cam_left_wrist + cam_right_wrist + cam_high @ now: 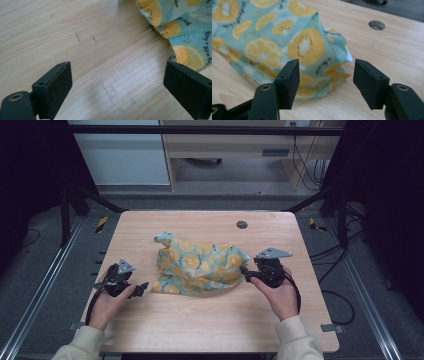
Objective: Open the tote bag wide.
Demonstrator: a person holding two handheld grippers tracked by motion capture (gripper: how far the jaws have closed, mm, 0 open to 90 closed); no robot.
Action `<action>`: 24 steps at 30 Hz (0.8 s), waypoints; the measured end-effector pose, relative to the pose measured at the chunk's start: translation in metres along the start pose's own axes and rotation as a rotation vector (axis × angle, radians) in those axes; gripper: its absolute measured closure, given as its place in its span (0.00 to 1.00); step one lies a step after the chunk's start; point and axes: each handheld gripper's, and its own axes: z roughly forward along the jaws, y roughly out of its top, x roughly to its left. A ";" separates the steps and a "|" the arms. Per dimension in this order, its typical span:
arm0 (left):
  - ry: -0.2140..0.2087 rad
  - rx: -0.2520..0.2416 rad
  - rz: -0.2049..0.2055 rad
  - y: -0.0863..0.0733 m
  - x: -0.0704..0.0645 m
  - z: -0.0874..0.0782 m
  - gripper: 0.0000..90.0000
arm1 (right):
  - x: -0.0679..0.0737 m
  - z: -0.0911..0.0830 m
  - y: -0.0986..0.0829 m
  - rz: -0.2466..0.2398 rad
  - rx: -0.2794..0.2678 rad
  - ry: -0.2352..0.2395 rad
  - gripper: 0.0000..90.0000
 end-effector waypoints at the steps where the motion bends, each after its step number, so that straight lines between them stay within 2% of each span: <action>1: -0.002 -0.007 -0.002 0.001 -0.001 -0.001 0.09 | 0.000 0.001 0.004 0.001 -0.001 0.004 0.41; 4: -0.015 -0.020 0.019 0.005 -0.005 -0.004 0.09 | -0.002 0.005 0.016 -0.007 0.002 0.019 0.41; 7: -0.007 -0.042 0.045 0.013 -0.008 -0.011 0.09 | -0.004 0.013 0.029 -0.013 0.017 0.034 0.41; 11: -0.022 -0.064 0.054 0.019 -0.013 -0.017 0.09 | -0.006 0.030 0.045 -0.007 0.033 0.061 0.43; 13: -0.030 -0.063 0.061 0.020 -0.015 -0.017 0.09 | -0.007 0.040 0.049 0.009 0.051 0.093 0.45; 14: -0.030 -0.061 0.067 0.020 -0.016 -0.017 0.09 | -0.007 0.045 0.050 0.019 0.063 0.103 0.48; 16: -0.037 -0.058 0.071 0.019 -0.018 -0.017 0.09 | -0.005 0.051 0.050 0.005 0.077 0.122 0.60; 17: -0.037 -0.058 0.071 0.019 -0.018 -0.017 0.09 | -0.005 0.051 0.050 0.005 0.077 0.122 0.60; 18: -0.039 -0.059 0.072 0.020 -0.018 -0.017 0.09 | -0.004 0.053 0.051 0.006 0.089 0.130 0.65; 19: -0.042 -0.061 0.072 0.020 -0.019 -0.017 0.10 | -0.001 0.053 0.051 -0.005 0.083 0.149 0.82; 21: -0.046 -0.063 0.073 0.021 -0.020 -0.018 0.10 | 0.001 0.052 0.051 -0.021 0.077 0.157 0.92; 24: -0.049 -0.068 0.078 0.023 -0.021 -0.020 0.11 | 0.005 0.046 0.054 -0.034 0.044 0.170 0.99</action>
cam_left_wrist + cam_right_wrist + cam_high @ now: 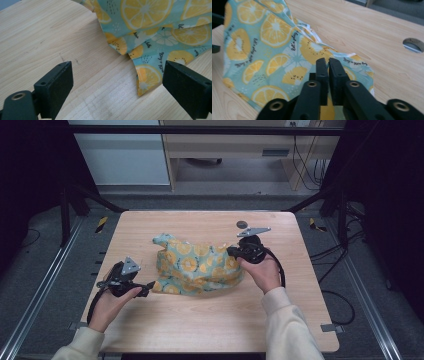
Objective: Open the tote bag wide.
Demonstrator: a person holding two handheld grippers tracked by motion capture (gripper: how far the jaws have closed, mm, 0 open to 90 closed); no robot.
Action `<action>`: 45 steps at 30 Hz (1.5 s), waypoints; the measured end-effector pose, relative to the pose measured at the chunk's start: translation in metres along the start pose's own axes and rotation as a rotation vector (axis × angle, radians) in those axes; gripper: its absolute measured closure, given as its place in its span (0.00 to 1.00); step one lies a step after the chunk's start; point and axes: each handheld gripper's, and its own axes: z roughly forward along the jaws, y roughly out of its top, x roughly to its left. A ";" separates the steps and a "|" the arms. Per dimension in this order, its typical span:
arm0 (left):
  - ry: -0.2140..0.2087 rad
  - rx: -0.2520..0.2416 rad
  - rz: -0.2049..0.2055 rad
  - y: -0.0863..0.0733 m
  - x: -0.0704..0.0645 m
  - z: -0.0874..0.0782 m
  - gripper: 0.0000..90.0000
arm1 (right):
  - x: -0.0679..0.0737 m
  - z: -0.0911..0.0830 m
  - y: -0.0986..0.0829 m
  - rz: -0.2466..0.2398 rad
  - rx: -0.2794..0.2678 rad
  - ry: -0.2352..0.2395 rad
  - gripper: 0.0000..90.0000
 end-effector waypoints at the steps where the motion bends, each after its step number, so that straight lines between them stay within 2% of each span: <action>1: -0.002 -0.002 0.001 0.001 0.000 -0.001 0.11 | 0.002 -0.003 0.001 -0.008 -0.007 0.004 1.00; 5: -0.007 0.001 0.009 0.003 0.000 -0.003 0.13 | 0.013 -0.014 0.002 -0.042 -0.048 0.035 1.00; 10: -0.002 0.007 0.018 0.006 0.005 -0.006 0.15 | 0.037 -0.028 -0.005 -0.087 -0.080 0.092 1.00; 14: -0.001 0.014 0.026 0.014 0.016 -0.012 0.19 | 0.055 -0.033 -0.018 -0.125 -0.073 0.127 1.00; 15: -0.001 0.014 0.026 0.014 0.016 -0.012 0.20 | 0.055 -0.033 -0.018 -0.125 -0.073 0.127 1.00; 16: 0.002 0.024 0.033 0.019 0.021 -0.016 0.21 | 0.064 -0.034 -0.026 -0.140 -0.063 0.141 1.00; 18: 0.016 0.033 0.048 0.023 0.027 -0.021 0.23 | 0.070 -0.034 -0.032 -0.153 -0.055 0.149 1.00; 21: 0.011 0.045 0.060 0.031 0.035 -0.027 0.25 | 0.077 -0.033 -0.041 -0.164 -0.035 0.163 1.00; 23: 0.012 0.051 0.068 0.034 0.037 -0.029 0.25 | 0.079 -0.033 -0.043 -0.171 -0.027 0.165 1.00; 24: 0.012 0.053 0.080 0.041 0.040 -0.032 0.25 | 0.082 -0.031 -0.048 -0.175 -0.018 0.170 1.00; 27: -0.014 0.047 0.083 0.054 0.042 -0.034 0.25 | 0.086 -0.028 -0.055 -0.184 -0.001 0.174 1.00; 29: -0.024 0.043 0.083 0.058 0.042 -0.033 0.25 | 0.088 -0.026 -0.058 -0.192 0.011 0.174 1.00; 31: -0.033 0.052 0.102 0.069 0.042 -0.030 0.24 | 0.089 -0.024 -0.061 -0.198 0.021 0.173 1.00; 33: -0.061 0.051 0.102 0.076 0.041 -0.025 0.23 | 0.090 -0.024 -0.064 -0.197 0.027 0.174 1.00; 41: -0.096 0.074 0.135 0.091 0.031 -0.006 0.18 | 0.089 -0.022 -0.069 -0.194 0.034 0.178 1.00; 42: -0.108 0.080 0.150 0.094 0.026 -0.001 0.17 | 0.089 -0.022 -0.069 -0.190 0.033 0.179 1.00; 45: -0.105 0.078 0.169 0.100 0.020 0.004 0.17 | 0.088 -0.022 -0.070 -0.188 0.033 0.181 1.00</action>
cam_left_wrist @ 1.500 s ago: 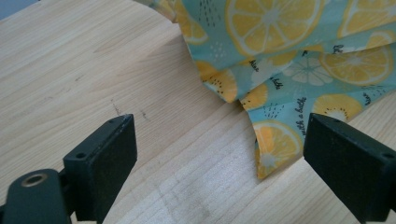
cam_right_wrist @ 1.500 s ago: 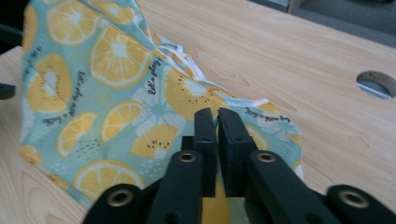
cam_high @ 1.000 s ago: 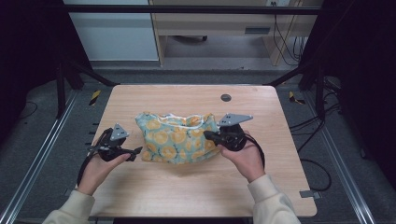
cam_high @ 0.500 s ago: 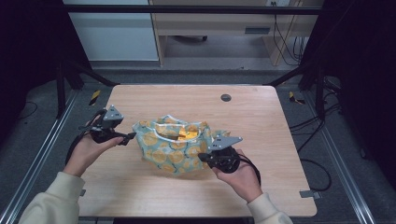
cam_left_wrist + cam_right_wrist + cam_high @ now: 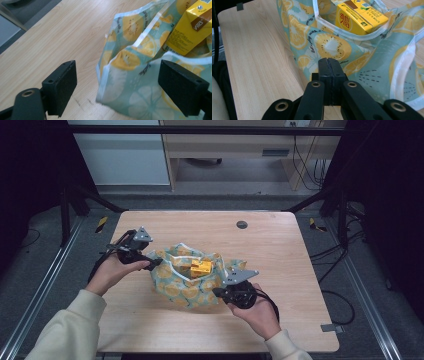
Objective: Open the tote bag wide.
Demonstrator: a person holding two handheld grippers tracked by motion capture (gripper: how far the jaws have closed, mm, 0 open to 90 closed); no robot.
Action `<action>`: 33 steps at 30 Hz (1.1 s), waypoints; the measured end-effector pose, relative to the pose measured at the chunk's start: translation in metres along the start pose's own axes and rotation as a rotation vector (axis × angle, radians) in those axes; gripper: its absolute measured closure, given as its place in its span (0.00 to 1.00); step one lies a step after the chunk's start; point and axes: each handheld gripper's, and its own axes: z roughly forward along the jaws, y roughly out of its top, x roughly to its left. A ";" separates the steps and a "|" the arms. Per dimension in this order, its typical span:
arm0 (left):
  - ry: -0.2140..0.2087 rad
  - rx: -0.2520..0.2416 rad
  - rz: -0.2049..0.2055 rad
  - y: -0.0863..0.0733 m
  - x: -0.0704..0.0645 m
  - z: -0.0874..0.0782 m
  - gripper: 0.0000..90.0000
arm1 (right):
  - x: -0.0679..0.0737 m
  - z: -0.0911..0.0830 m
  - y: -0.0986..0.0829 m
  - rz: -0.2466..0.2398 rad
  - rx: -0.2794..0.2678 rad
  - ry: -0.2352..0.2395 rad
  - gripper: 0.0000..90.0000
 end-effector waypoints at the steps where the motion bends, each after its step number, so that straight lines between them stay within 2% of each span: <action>1: -0.003 0.003 0.008 0.002 -0.001 0.002 0.17 | 0.000 0.000 0.000 0.001 0.000 0.000 0.99; 6: -0.012 0.042 0.038 0.007 -0.004 0.013 0.16 | -0.001 0.000 -0.001 0.000 0.002 -0.005 0.99; 7: -0.020 0.077 0.045 0.006 -0.004 0.019 0.16 | -0.001 0.000 -0.001 0.004 0.002 -0.009 0.99; 9: -0.037 0.098 0.049 0.005 -0.005 0.023 0.18 | -0.002 -0.001 -0.001 0.006 0.001 -0.011 0.99; 14: -0.067 0.149 0.072 0.001 -0.011 0.028 0.35 | -0.004 -0.003 -0.001 0.009 0.004 -0.017 0.98; 17: -0.057 0.178 0.086 -0.003 -0.014 0.031 0.51 | -0.005 -0.005 0.000 0.019 0.002 -0.026 0.93; 19: -0.055 0.180 0.082 -0.006 -0.015 0.032 0.64 | -0.005 -0.007 0.003 0.011 0.000 -0.036 0.88; 24: -0.064 0.178 0.074 -0.012 -0.016 0.034 0.82 | -0.005 -0.015 0.016 -0.002 -0.013 -0.081 0.70; 30: -0.068 0.165 0.079 -0.011 -0.016 0.031 0.89 | -0.019 -0.023 0.042 0.011 -0.041 -0.154 0.61; 32: -0.067 0.165 0.081 -0.011 -0.017 0.031 0.90 | -0.023 -0.023 0.047 0.016 -0.036 -0.170 0.61; 33: -0.068 0.160 0.084 -0.010 -0.018 0.031 0.90 | -0.032 -0.019 0.055 0.019 -0.020 -0.202 0.61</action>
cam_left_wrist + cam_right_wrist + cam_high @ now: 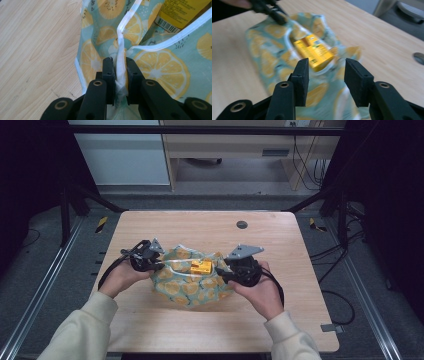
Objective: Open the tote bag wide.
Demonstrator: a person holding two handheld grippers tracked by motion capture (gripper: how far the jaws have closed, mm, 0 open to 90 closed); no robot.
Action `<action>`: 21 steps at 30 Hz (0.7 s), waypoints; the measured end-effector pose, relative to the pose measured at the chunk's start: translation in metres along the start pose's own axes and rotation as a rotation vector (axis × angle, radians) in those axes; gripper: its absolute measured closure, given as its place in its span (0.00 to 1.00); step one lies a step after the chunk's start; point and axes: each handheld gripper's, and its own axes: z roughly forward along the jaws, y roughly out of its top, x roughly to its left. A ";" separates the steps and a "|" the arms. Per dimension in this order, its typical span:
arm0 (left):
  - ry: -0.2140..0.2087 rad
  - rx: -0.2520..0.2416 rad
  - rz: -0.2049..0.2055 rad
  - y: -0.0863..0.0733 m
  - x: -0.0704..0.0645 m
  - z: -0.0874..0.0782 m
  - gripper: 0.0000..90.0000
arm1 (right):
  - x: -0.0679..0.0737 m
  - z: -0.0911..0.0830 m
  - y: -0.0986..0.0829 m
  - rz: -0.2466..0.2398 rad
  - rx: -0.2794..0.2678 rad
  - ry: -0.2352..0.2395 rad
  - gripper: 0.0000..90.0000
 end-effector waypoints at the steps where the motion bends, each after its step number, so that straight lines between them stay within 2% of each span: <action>1: 0.000 0.000 0.000 0.000 0.000 0.000 0.90 | 0.000 0.000 0.000 0.000 0.000 0.000 0.61; 3: 0.001 -0.002 0.009 0.001 -0.001 -0.001 0.90 | -0.010 0.011 0.012 0.010 0.015 -0.024 0.61; 7: 0.006 -0.002 0.014 0.001 -0.002 -0.001 0.90 | -0.021 0.030 0.022 0.039 0.048 -0.039 0.61; 11: 0.010 -0.012 0.010 0.001 -0.001 -0.003 0.90 | -0.028 0.049 0.024 0.048 0.105 -0.037 0.61; 14: 0.016 -0.020 0.011 0.000 -0.001 -0.005 0.91 | -0.031 0.056 0.021 0.053 0.155 -0.037 0.63; 16: 0.022 -0.025 0.010 0.000 0.000 -0.006 0.91 | -0.031 0.057 0.018 0.041 0.179 -0.032 0.71; 18: 0.030 -0.034 0.005 0.000 0.001 -0.007 0.91 | -0.031 0.056 0.016 0.023 0.185 -0.022 0.87; 19: 0.030 -0.034 0.005 0.000 0.001 -0.007 0.91 | -0.031 0.056 0.016 0.023 0.185 -0.022 0.87; 20: 0.035 -0.046 0.000 0.000 0.001 -0.009 0.91 | -0.032 0.053 0.015 0.015 0.185 -0.024 0.99; 21: 0.039 -0.056 -0.005 0.000 0.001 -0.010 0.91 | -0.033 0.051 0.015 0.019 0.174 -0.024 1.00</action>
